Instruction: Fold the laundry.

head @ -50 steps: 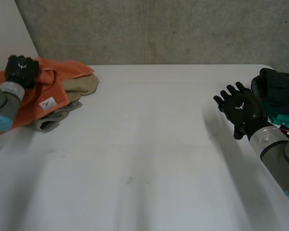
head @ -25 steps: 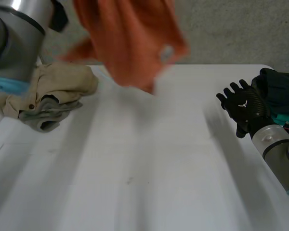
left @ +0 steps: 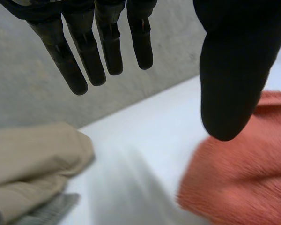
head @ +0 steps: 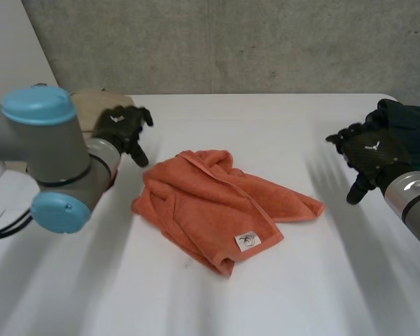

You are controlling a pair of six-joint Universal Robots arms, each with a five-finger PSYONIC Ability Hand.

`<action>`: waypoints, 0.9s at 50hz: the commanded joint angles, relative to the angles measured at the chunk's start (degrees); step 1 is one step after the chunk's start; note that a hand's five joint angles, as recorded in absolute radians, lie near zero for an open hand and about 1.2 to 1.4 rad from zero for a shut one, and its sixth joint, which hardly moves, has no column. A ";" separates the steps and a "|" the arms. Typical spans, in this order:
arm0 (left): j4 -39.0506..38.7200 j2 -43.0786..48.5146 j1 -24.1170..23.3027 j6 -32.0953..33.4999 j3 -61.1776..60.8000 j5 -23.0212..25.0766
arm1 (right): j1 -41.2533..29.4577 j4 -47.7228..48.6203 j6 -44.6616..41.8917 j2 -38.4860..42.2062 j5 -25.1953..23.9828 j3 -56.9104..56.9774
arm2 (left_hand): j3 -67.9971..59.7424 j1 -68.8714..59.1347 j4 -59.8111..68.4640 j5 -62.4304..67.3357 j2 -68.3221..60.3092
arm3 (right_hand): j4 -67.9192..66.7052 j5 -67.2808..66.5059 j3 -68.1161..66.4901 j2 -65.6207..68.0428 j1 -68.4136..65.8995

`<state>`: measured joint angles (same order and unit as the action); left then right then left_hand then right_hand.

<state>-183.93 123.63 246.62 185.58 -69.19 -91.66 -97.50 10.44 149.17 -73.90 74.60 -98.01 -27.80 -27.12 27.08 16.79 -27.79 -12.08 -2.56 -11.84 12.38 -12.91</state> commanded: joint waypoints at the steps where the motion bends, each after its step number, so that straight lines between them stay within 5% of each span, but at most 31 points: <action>1: -0.37 -11.64 -3.85 0.22 -6.11 -0.19 | -3.31 -10.60 7.26 0.08 0.02 2.82 | -1.25 -1.94 1.98 2.27 -1.27 | 2.08 2.56 1.84 -2.38 2.91; 8: -1.42 -13.69 -11.94 1.53 -13.69 -0.19 | -4.72 -9.82 8.60 0.42 -0.25 1.85 | -1.76 -2.44 2.48 2.77 -1.77 | 2.08 2.56 1.84 -2.38 2.91; 17: -5.20 -2.19 -24.24 11.71 -15.36 -0.28 | -9.72 -3.06 2.29 7.18 -0.07 2.99 | -1.25 -1.94 1.98 2.27 -1.27 | 0.16 0.65 -0.07 -0.46 1.00; 30: -5.73 1.08 -25.66 19.12 -15.19 -0.63 | -11.14 2.39 -3.62 15.54 -0.16 4.58 | -4.95 -5.63 5.67 5.96 -4.96 | -6.91 -6.42 -7.14 6.61 -6.07; 37: -5.56 3.89 -25.40 19.56 -13.96 -1.15 | -11.14 5.65 -3.62 18.97 0.89 6.86 | -19.21 -19.90 19.94 20.23 -19.23 | -25.54 -25.05 -25.77 25.24 -24.70; 41: -5.29 4.77 -25.31 21.22 -13.25 -2.29 | -11.05 6.17 -3.36 19.24 1.51 8.27 | -45.11 -45.79 45.83 46.12 -45.12 | -67.85 -67.36 -68.08 67.54 -67.01; 45: -5.21 4.86 -24.61 24.47 -12.90 -5.37 | -10.79 7.32 -3.71 18.45 1.86 9.06 | -52.20 -52.88 52.92 53.21 -52.21 | -67.92 -67.44 -68.16 67.62 -67.09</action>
<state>-189.36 127.97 221.35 206.40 -82.76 -93.68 -108.56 16.67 145.62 -54.77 75.90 -90.26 -65.44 -66.53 65.48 55.01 -65.74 -66.60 -55.73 -66.45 66.92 -62.55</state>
